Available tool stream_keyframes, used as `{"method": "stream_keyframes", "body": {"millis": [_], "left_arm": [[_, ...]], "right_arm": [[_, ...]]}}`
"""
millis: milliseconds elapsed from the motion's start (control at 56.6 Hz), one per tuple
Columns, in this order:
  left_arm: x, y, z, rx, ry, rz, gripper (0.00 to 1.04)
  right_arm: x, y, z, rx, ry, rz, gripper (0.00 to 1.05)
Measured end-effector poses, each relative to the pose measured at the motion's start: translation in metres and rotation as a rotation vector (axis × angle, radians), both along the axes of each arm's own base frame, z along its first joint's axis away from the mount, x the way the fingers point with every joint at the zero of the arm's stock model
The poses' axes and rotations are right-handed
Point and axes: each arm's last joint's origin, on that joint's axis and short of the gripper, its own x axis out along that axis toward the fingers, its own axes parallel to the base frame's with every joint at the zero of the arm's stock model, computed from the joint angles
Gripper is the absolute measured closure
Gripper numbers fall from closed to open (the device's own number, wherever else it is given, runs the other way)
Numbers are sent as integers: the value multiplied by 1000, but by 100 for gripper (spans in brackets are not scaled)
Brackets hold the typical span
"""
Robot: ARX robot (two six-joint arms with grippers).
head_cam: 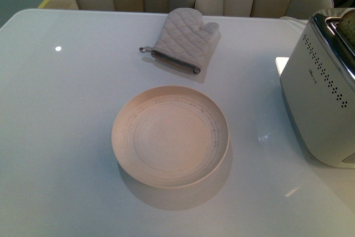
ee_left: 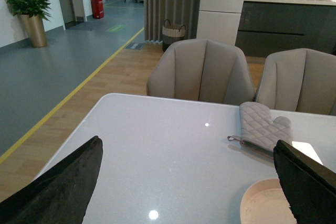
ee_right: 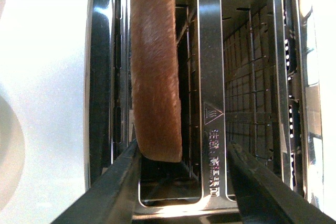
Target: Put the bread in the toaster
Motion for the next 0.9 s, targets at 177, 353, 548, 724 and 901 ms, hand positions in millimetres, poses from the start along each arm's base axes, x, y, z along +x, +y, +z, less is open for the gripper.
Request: {"method": "stream_keyframes", "body": {"millis": [177,353,548,724,901], "left_arm": [[0,0,0,0,0,0,7],[0,0,0,0,0,0,7],[0,0,0,0,0,0,7],[0,0,0,0,0,0,7],[0,0,0,0,0,0,7]], "right_arm": [[-23,1,28,39,-176,6,14],[-63,9,60,89,-375,19,9],[-104,9,61,129,-611,60,17],[-127,6,42,146,-822,107,46],[-144,6,25,147,-820,109,78]]}}
